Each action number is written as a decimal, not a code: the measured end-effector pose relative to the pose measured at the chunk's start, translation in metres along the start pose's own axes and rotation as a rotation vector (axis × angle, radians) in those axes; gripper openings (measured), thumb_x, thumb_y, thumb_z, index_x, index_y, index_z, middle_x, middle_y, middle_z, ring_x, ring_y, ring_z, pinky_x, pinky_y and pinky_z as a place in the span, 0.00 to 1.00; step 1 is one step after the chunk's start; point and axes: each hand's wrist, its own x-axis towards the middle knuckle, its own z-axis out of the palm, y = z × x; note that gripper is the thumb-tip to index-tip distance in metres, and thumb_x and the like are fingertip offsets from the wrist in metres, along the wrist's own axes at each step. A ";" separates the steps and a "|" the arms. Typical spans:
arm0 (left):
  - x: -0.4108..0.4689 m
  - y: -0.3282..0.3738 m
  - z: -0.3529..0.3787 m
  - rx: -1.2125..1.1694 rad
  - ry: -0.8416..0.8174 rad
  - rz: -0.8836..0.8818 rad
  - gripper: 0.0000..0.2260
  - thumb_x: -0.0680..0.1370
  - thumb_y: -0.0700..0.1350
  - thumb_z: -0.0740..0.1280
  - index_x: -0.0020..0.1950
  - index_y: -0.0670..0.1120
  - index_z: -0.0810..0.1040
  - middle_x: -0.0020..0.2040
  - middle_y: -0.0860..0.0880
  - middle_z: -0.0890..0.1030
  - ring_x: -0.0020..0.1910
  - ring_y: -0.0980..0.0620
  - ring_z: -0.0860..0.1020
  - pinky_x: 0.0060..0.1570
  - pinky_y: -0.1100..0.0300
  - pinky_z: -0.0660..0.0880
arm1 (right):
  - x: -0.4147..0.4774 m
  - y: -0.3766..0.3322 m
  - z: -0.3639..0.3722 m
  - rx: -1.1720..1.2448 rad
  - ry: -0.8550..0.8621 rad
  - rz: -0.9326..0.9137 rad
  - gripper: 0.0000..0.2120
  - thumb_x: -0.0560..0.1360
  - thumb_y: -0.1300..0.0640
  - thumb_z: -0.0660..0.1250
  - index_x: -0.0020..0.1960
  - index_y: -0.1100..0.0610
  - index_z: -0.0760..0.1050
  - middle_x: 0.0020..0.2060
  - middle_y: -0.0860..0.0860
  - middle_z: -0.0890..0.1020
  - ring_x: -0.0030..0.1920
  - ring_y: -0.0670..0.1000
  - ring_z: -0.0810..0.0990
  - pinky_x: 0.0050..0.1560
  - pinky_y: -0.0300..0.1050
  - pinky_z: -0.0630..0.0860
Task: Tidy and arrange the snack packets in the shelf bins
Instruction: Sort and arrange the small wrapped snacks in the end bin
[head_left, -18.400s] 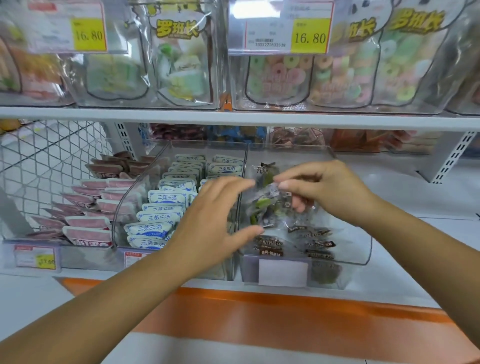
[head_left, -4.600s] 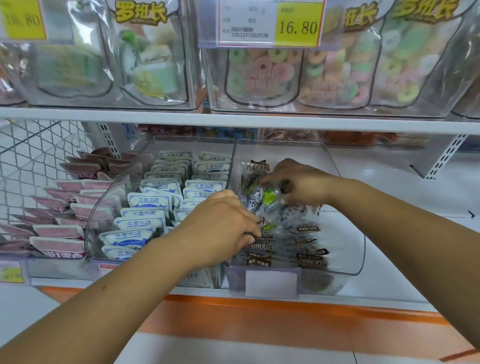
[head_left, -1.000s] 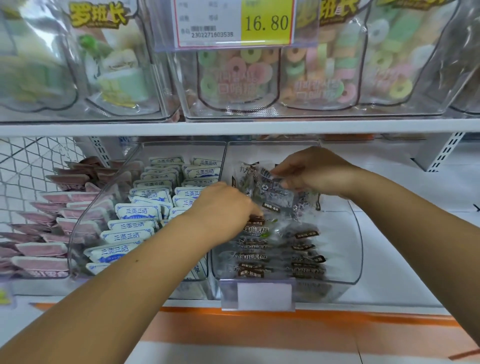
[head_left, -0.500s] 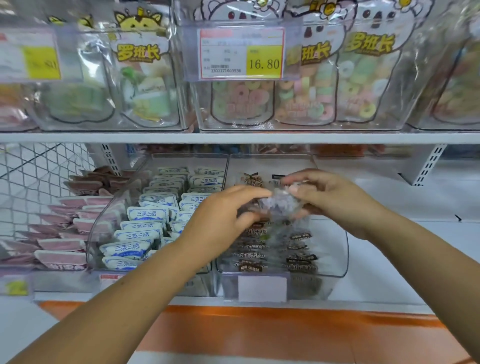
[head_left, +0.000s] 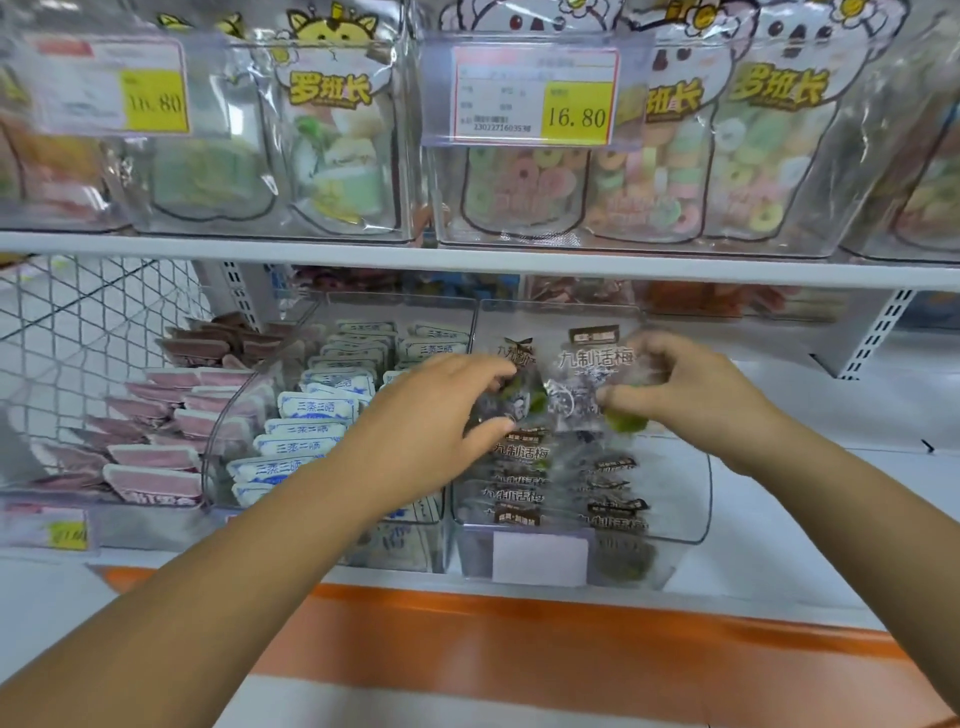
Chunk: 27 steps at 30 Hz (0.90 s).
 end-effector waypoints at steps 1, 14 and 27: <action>-0.004 -0.004 0.000 0.047 0.016 0.050 0.18 0.78 0.57 0.64 0.67 0.54 0.72 0.62 0.56 0.77 0.62 0.55 0.72 0.63 0.58 0.69 | 0.000 -0.002 0.000 -0.027 -0.007 -0.014 0.16 0.67 0.58 0.78 0.48 0.48 0.74 0.41 0.49 0.78 0.40 0.46 0.76 0.40 0.30 0.71; -0.034 -0.029 0.022 0.114 -0.019 0.284 0.14 0.78 0.57 0.61 0.55 0.56 0.82 0.54 0.61 0.80 0.64 0.56 0.71 0.60 0.60 0.64 | 0.012 0.002 0.050 -0.529 -0.247 -0.186 0.09 0.72 0.48 0.73 0.50 0.49 0.80 0.43 0.45 0.80 0.45 0.46 0.78 0.46 0.40 0.75; -0.027 -0.025 0.024 0.087 0.005 0.204 0.19 0.78 0.58 0.59 0.64 0.53 0.77 0.60 0.58 0.78 0.63 0.56 0.70 0.62 0.57 0.66 | 0.028 0.017 0.071 -0.829 -0.608 -0.131 0.08 0.79 0.52 0.63 0.46 0.56 0.77 0.40 0.53 0.80 0.41 0.52 0.77 0.42 0.44 0.71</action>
